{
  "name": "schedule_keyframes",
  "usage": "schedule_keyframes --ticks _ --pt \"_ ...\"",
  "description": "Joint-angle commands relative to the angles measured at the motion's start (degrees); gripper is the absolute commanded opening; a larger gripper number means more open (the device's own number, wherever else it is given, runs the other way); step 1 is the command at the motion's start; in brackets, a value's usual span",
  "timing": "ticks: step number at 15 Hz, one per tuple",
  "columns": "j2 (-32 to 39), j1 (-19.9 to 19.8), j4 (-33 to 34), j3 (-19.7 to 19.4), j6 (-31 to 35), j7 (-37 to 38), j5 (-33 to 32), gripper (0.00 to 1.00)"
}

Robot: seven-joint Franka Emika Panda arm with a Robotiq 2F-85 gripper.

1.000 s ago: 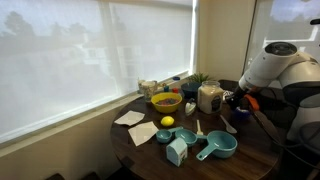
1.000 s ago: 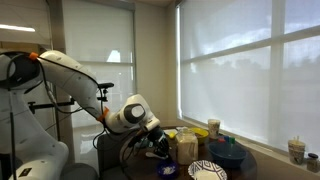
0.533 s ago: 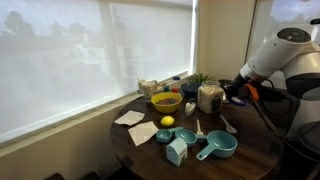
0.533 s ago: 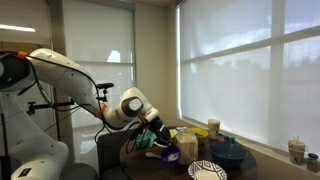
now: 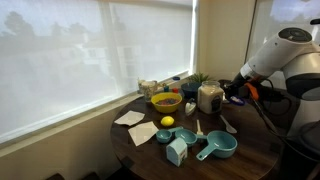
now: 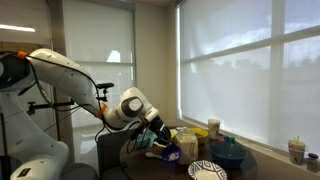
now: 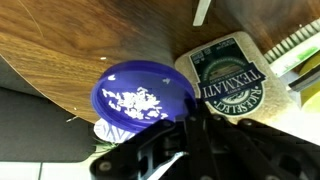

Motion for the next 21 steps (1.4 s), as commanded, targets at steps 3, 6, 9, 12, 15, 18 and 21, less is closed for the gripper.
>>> schedule_keyframes --ticks 3,6,9,12,15,18,21 --pt "-0.2 -0.1 0.1 0.4 1.5 -2.5 3.9 0.01" --pt "-0.4 0.9 0.8 -0.2 2.0 -5.9 8.6 0.01" --pt "-0.9 1.0 2.1 0.2 1.5 -11.0 13.4 0.01" --pt "-1.5 -0.2 3.9 1.7 -0.9 -14.6 16.5 0.01" --pt "-0.8 -2.0 2.7 2.8 1.0 -13.9 16.2 0.04" --pt "-0.7 -2.3 2.5 3.1 1.0 -13.9 16.1 0.01" --pt "-1.1 -0.9 3.2 2.7 1.1 -15.2 17.9 0.01"
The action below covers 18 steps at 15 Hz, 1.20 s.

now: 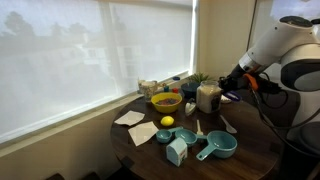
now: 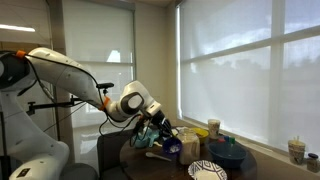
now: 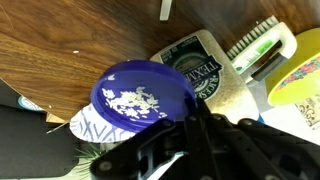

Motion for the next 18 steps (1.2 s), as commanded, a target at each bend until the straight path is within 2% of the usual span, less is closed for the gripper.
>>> schedule_keyframes --ticks 1,7,12,13,14,18 --pt "-0.8 0.3 1.0 0.9 -0.3 -3.5 4.2 0.01" --pt "-2.5 2.5 4.0 0.0 -3.9 -11.9 9.9 0.01" --pt "-3.6 4.6 7.7 -0.6 -11.4 -19.4 15.3 0.01" --pt "-2.9 1.9 6.1 1.3 -7.8 -16.5 13.3 0.01" --pt "-3.1 2.0 6.5 1.4 -8.3 -17.0 13.6 0.04" --pt "-3.0 1.7 6.1 1.5 -8.3 -16.9 13.5 0.04"
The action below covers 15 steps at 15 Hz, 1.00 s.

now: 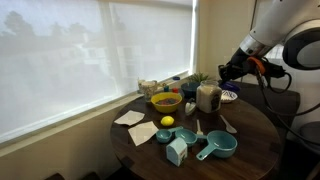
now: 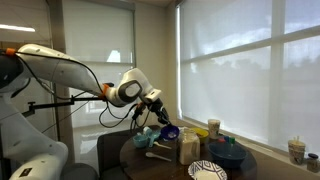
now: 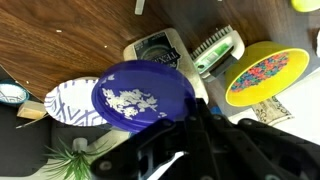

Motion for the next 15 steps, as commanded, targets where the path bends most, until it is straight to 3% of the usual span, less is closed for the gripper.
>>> schedule_keyframes --ticks 1,8,15 --pt "-0.1 -1.1 0.0 1.0 0.0 -0.8 1.1 0.04" --pt "0.3 -0.1 0.8 0.0 0.8 -3.2 1.6 0.01" --pt "1.5 5.2 3.3 -5.4 3.6 -22.6 9.5 0.01"
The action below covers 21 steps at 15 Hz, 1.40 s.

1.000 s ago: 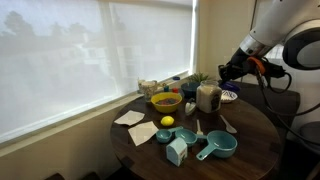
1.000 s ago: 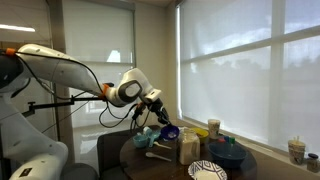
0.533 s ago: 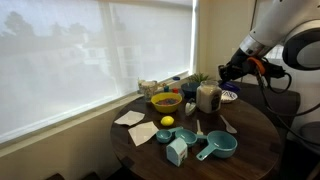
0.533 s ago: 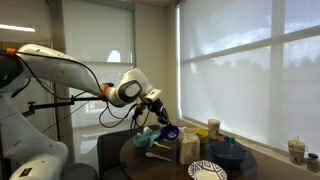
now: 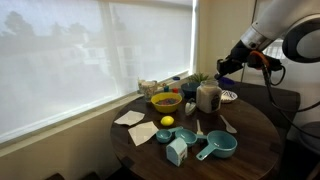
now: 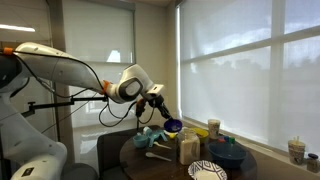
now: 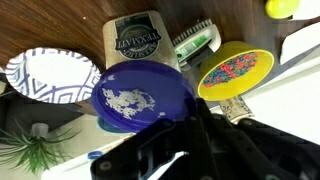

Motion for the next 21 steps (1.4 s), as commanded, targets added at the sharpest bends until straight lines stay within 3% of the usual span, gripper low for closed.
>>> schedule_keyframes --ticks 1,10,21 --pt "1.5 3.3 1.9 -3.3 0.6 -11.4 6.7 0.01" --pt "2.5 12.6 1.9 -13.7 6.3 -35.2 26.2 0.01" --pt "2.1 25.9 0.8 -26.5 13.4 -49.0 49.1 0.01"
